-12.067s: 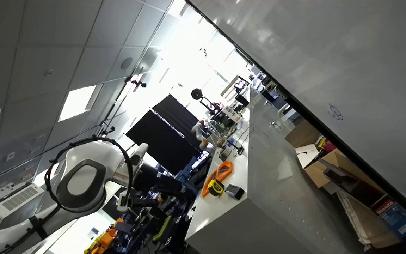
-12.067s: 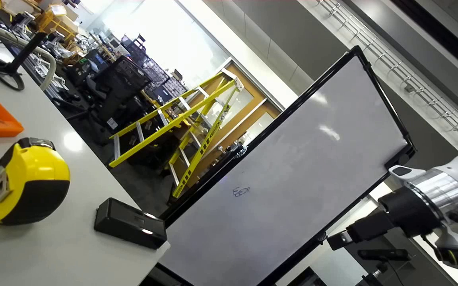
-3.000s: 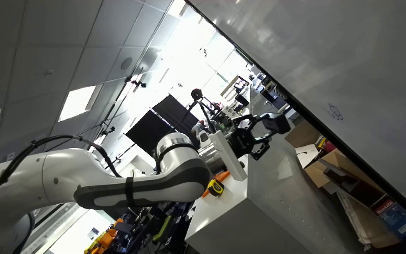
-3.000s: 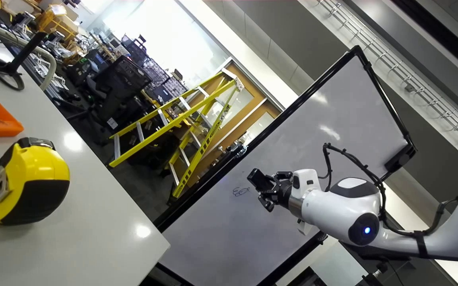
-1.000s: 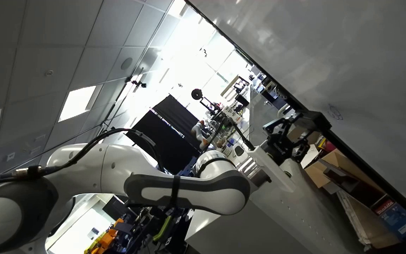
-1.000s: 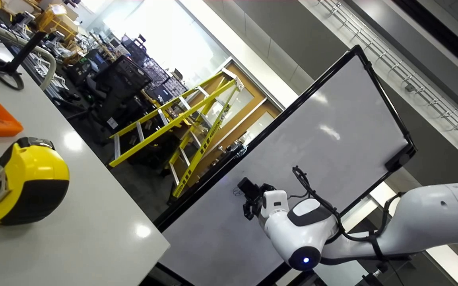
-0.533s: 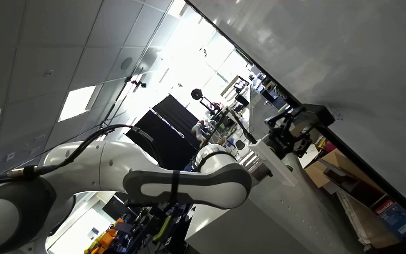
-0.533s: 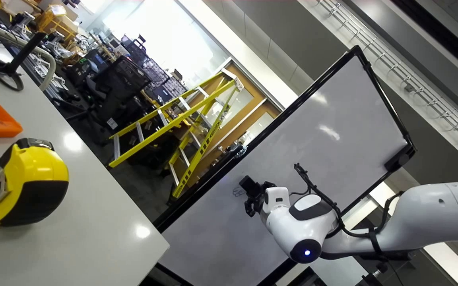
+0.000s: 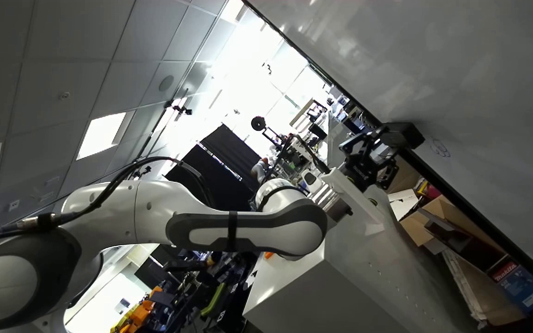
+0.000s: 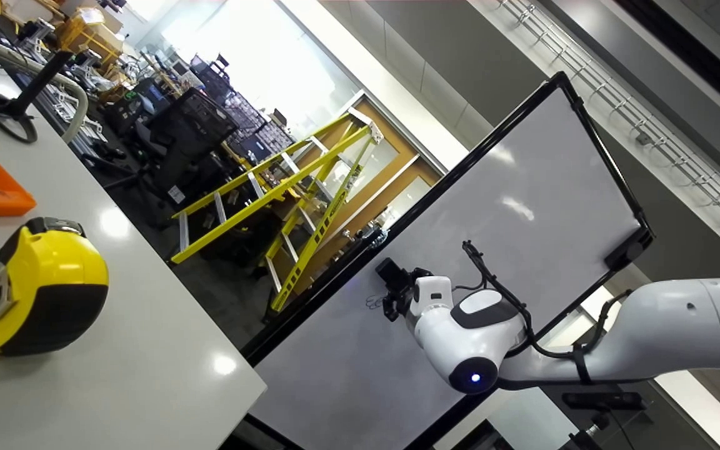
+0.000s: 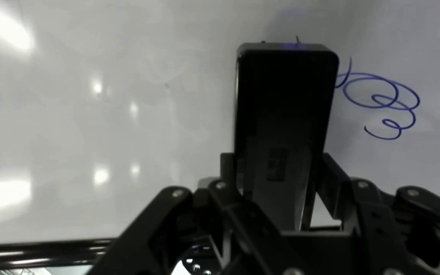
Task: Use the black duster to erase the board then put the duster back on the table
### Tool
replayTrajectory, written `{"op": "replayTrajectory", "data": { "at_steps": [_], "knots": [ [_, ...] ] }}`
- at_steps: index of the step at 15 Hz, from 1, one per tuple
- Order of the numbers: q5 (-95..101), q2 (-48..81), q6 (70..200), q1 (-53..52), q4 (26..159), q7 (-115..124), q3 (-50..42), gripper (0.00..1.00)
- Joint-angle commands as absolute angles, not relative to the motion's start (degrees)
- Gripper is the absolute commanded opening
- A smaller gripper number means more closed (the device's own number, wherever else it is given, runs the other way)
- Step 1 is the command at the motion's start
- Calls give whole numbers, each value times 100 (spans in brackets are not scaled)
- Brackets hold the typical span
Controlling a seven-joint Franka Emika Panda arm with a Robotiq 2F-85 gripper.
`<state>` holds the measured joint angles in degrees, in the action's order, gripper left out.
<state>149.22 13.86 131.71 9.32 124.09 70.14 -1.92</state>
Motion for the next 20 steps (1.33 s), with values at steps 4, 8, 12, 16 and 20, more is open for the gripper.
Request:
{"op": "replayTrajectory", "data": {
  "at_steps": [4, 8, 12, 16, 20],
  "knots": [
    [14909, 1727, 13229, 980, 11991, 6872, -213, 29],
    [14911, 1827, 13206, 1011, 11921, 6901, -224, 29],
    [14911, 1880, 13157, 1030, 11986, 6929, -240, 29],
    [14913, 2018, 13109, 1076, 12081, 6942, -267, 29],
    [14916, 2183, 13134, 1192, 12116, 6957, -302, 29]
  ]
}}
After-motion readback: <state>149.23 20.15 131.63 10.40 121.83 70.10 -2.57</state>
